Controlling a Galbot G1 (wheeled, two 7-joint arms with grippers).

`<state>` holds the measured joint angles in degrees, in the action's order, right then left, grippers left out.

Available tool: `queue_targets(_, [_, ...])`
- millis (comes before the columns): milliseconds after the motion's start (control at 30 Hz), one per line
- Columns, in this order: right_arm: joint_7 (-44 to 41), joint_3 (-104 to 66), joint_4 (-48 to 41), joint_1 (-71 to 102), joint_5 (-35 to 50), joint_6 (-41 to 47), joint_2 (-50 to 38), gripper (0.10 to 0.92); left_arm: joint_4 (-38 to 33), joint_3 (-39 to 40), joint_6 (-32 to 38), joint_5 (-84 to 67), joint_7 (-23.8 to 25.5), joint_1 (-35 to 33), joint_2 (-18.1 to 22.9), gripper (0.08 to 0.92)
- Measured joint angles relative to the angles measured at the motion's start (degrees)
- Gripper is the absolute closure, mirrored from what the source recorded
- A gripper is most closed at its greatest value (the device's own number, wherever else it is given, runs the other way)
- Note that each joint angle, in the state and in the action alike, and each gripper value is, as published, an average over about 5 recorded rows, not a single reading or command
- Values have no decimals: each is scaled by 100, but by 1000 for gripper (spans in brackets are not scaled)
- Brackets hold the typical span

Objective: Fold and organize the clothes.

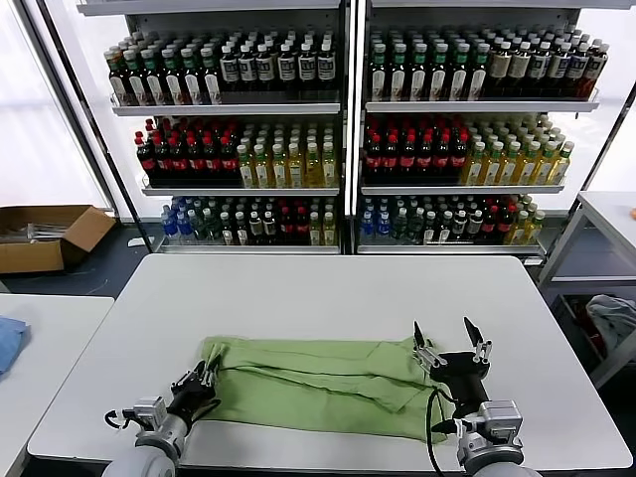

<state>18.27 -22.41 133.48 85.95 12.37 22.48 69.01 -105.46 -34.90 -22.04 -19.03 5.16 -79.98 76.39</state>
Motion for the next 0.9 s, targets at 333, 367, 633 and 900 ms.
queue_targets(333, [32,77,41,-86,-1,70,-18,203,-351,-627,-7,-145,-3,-203,-499,897])
queue_targets(367, [39,92,42,-104,0,79,-17,203,-359,-736,-3,-187,0,-221,-602,897])
queue_targets(633, [106,189,-5,-265,28,139,-32,203,-132,-1821,38,-568,74,-281,-1726,897])
queue_targets(900, [118,197,-104,-299,30,140,-3,203,128,-2469,14,-729,85,-290,-2574,897])
